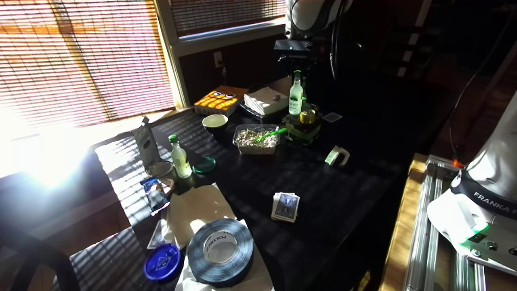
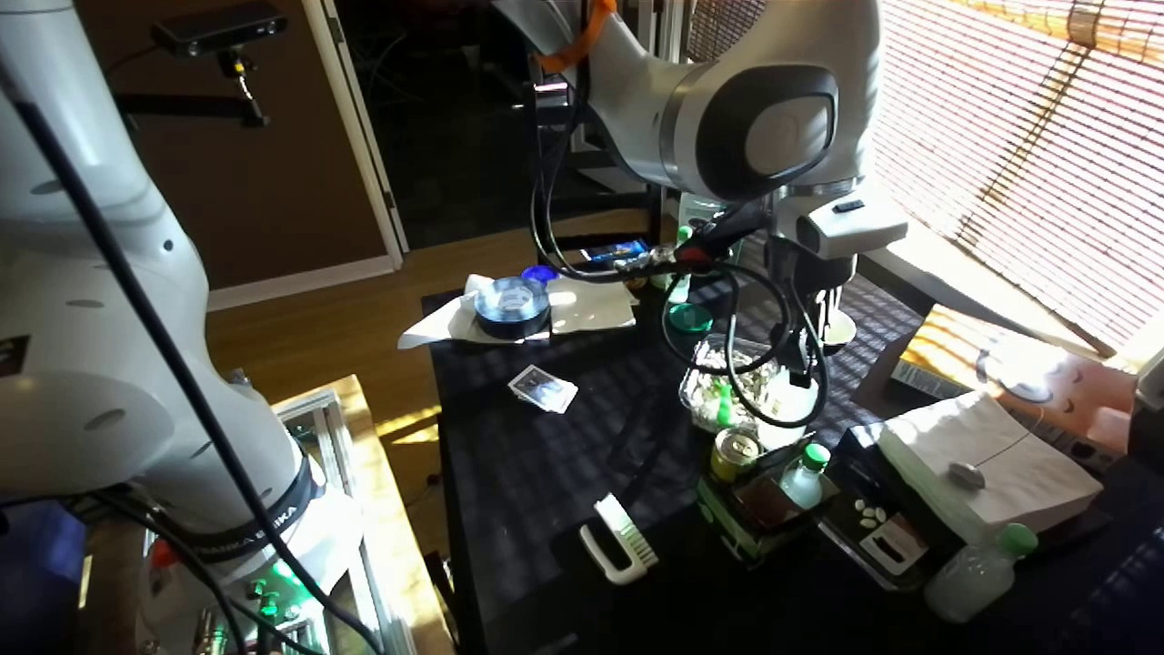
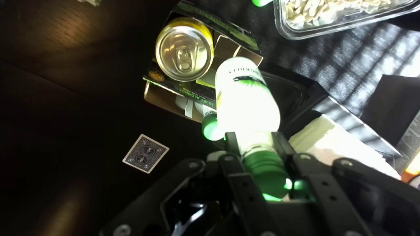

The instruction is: Move one bottle to the right

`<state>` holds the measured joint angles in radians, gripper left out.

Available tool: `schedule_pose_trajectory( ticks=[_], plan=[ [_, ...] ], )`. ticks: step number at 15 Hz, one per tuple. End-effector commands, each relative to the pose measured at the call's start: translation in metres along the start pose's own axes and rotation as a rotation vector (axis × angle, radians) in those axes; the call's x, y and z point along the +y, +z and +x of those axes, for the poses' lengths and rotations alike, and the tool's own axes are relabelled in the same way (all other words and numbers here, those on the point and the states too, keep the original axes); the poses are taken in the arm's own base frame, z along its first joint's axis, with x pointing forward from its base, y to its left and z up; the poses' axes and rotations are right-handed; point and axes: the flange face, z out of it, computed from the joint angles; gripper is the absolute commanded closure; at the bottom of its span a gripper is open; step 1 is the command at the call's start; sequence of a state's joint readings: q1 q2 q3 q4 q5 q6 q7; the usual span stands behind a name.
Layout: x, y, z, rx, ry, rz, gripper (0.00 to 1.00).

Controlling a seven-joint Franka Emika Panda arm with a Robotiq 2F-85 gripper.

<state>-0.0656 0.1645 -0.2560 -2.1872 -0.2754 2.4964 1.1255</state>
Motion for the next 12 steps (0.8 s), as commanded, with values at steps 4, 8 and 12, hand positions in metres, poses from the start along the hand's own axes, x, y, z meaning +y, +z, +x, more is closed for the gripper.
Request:
schedule_pose_trajectory(
  ticks=[4,8,12],
  plan=[
    [-0.007,0.005,-0.009,0.033,-0.011,-0.022,0.93],
    [-0.011,0.009,-0.019,0.001,-0.024,-0.026,0.93],
    [-0.015,0.021,-0.026,-0.035,-0.016,-0.047,0.93]
  ],
)
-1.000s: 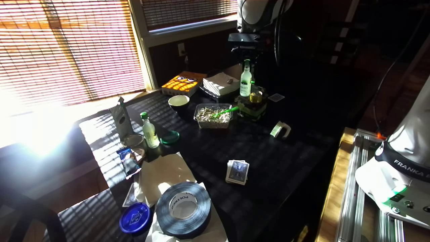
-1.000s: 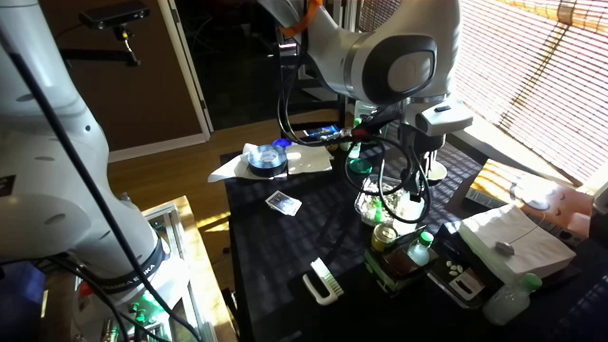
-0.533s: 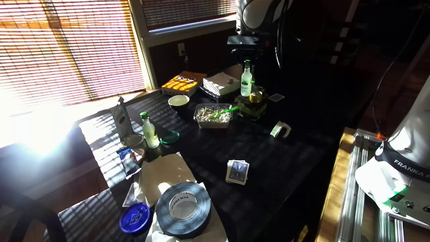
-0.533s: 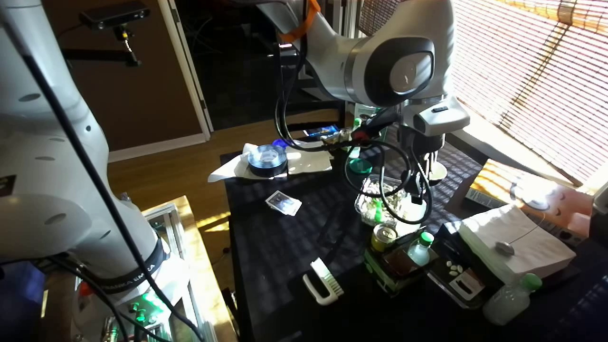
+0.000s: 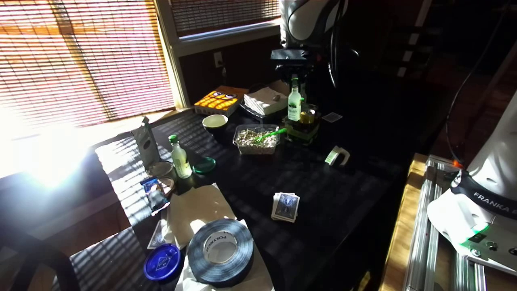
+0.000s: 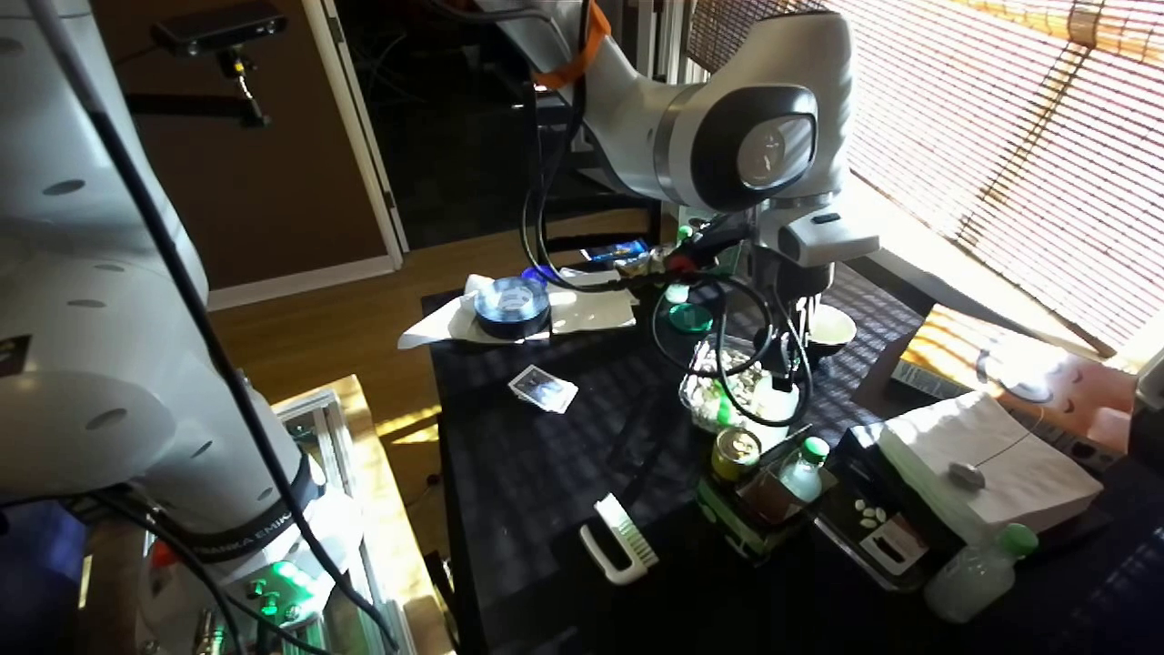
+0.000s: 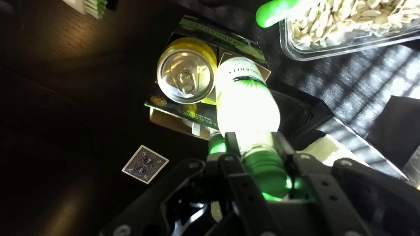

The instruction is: Move one bottle to the right

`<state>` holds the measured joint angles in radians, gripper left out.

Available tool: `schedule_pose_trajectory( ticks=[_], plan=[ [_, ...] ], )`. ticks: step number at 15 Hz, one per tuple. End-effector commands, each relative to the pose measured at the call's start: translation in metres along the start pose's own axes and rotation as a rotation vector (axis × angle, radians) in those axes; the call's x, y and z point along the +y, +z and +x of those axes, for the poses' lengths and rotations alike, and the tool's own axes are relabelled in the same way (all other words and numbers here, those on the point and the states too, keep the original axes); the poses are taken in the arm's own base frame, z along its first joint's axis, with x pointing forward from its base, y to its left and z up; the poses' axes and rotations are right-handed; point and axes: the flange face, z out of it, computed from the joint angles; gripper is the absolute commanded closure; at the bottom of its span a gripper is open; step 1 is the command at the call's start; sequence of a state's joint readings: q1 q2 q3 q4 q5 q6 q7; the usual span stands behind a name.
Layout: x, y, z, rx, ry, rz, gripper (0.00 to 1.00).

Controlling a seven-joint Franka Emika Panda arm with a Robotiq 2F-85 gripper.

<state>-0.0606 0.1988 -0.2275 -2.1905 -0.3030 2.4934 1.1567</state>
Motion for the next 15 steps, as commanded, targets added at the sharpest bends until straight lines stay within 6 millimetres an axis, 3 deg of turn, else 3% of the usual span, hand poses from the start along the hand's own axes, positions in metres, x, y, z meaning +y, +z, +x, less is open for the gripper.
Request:
schedule_pose_trajectory(
  ticks=[1,8,12,13,14,15],
  plan=[
    [-0.007,0.011,-0.007,-0.038,0.018,-0.023,0.93],
    [-0.005,0.055,-0.019,-0.082,0.035,-0.091,0.93],
    [-0.004,0.069,-0.022,-0.112,0.055,-0.112,0.93],
    [-0.004,0.072,-0.022,-0.118,0.060,-0.116,0.87],
    [-0.003,0.074,-0.022,-0.123,0.063,-0.118,0.62],
    [-0.003,0.075,-0.022,-0.127,0.063,-0.120,0.48]
  ],
)
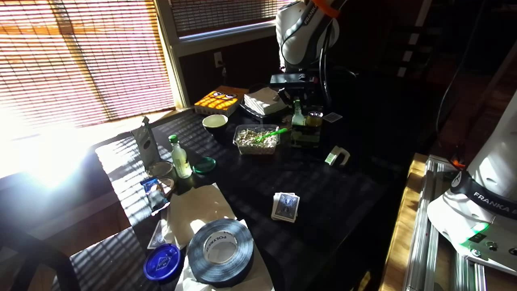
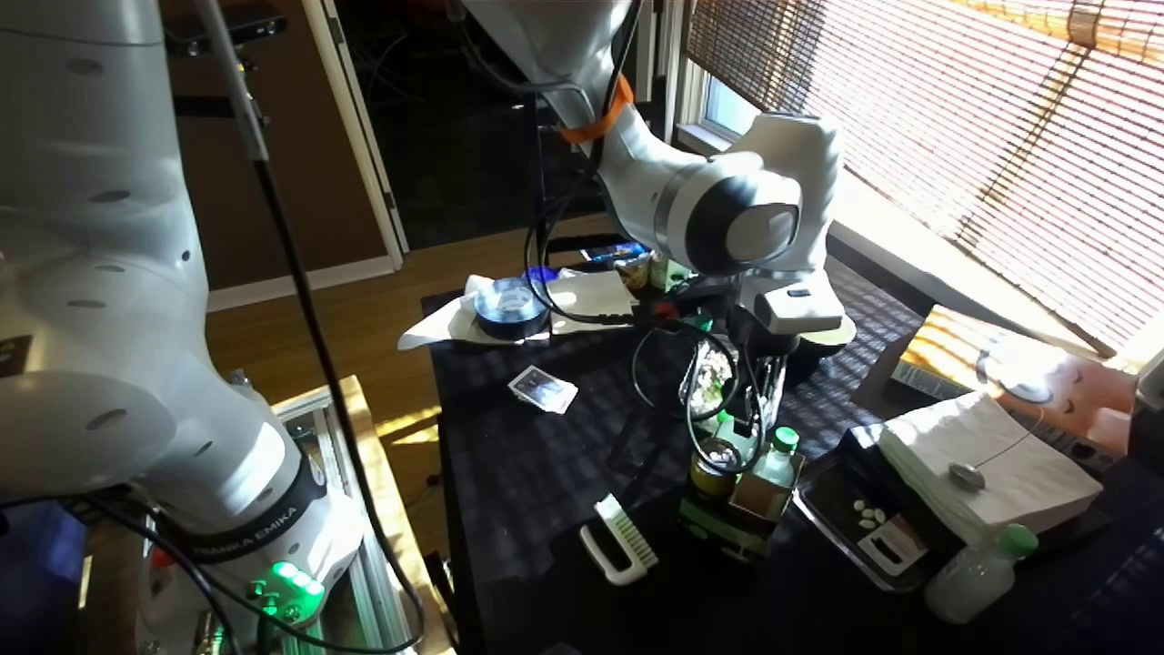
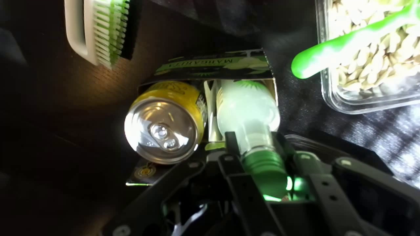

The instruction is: Move one bottle to the right

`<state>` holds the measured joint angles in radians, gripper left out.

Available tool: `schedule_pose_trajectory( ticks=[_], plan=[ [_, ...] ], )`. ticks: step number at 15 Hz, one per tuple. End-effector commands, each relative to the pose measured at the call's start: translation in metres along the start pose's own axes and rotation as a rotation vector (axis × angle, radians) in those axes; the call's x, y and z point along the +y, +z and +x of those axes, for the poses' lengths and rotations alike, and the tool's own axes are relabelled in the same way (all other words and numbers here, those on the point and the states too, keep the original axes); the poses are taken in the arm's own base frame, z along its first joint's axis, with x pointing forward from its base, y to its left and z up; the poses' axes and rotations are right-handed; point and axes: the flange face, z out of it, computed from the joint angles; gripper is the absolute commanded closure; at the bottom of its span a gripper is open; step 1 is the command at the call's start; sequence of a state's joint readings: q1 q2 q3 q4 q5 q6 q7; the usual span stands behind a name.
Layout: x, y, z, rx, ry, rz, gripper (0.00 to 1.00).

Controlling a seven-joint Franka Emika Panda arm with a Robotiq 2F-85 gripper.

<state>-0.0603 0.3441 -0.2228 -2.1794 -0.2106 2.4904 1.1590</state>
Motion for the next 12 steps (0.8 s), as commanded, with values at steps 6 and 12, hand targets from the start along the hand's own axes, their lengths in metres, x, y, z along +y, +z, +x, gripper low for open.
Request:
schedule_pose_trajectory(
  ticks=[6,12],
  plan=[
    [-0.001,0.000,0.003,-0.037,0.025,-0.026,0.64],
    [0.007,-0.053,0.027,0.002,0.020,0.079,0.34]
  ],
)
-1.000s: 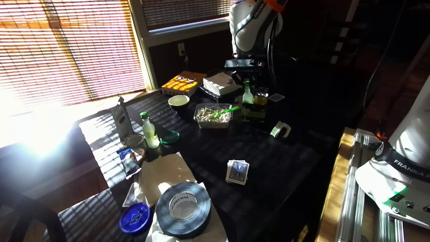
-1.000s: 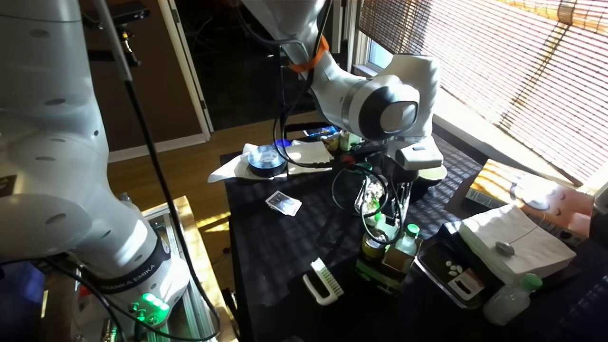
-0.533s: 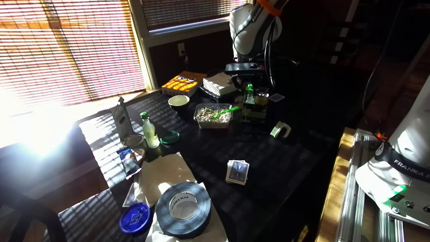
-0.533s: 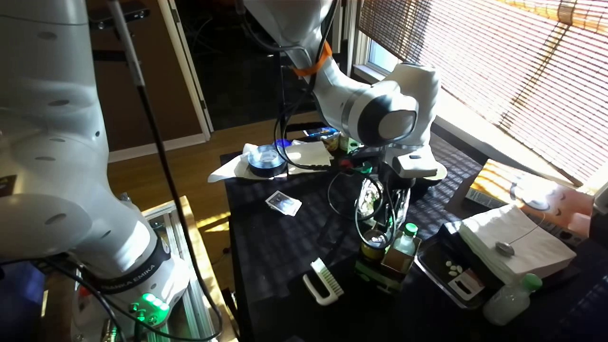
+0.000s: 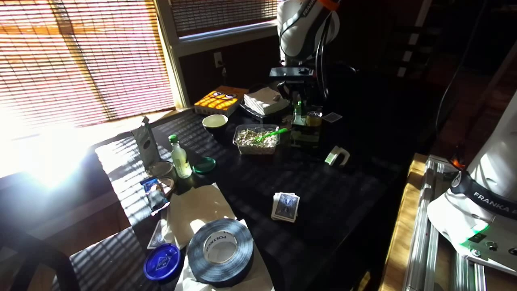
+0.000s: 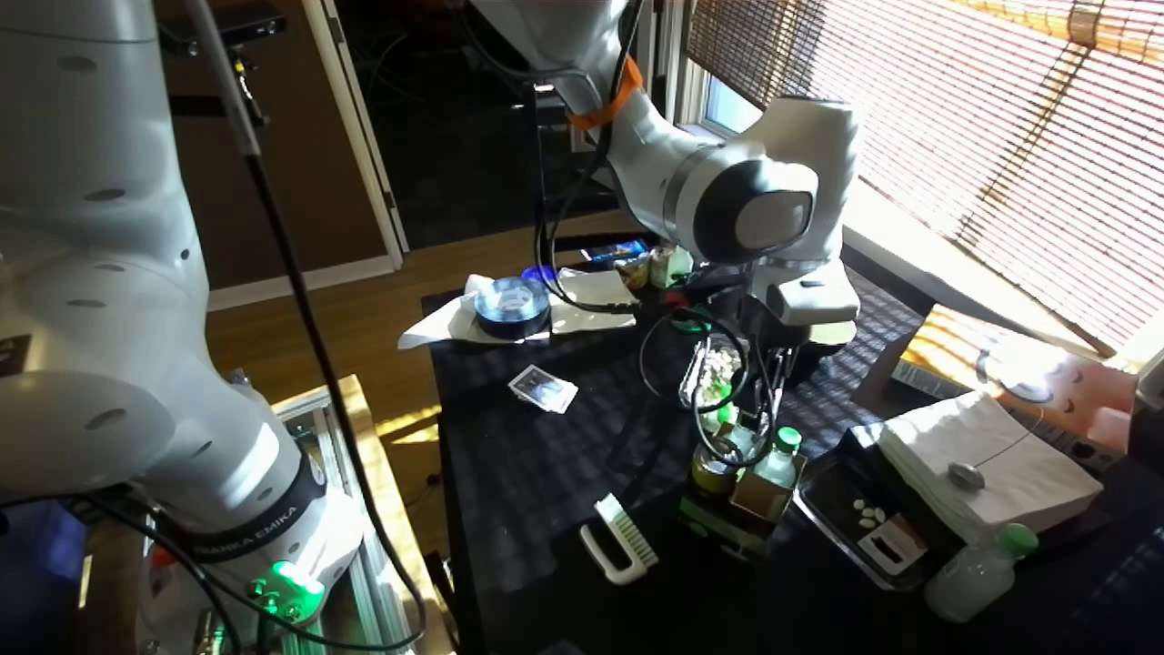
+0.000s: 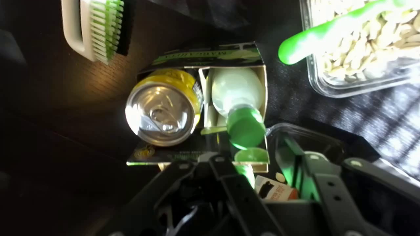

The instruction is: Move one bottle to the right

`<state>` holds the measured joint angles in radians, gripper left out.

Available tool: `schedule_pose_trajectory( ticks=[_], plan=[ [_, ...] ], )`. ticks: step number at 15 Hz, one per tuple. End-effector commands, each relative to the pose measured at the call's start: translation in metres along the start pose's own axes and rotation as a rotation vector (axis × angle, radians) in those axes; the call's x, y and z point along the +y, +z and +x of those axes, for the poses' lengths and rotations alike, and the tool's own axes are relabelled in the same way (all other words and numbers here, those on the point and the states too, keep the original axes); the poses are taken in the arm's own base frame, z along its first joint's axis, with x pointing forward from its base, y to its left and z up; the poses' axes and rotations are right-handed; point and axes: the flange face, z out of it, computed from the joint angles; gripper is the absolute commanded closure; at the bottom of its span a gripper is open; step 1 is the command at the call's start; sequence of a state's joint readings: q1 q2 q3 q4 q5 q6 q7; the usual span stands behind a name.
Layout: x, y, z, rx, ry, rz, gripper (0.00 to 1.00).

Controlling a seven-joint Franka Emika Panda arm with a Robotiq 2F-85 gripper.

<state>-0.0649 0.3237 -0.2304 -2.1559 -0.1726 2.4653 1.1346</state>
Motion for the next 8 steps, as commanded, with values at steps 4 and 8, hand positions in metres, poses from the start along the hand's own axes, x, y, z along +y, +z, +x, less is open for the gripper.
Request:
schedule_pose_trajectory(
  ticks=[4,8],
  plan=[
    [0.017,-0.084,0.035,0.023,-0.032,0.174,0.08],
    [0.021,-0.114,0.038,-0.017,-0.186,0.331,0.00]
  ],
)
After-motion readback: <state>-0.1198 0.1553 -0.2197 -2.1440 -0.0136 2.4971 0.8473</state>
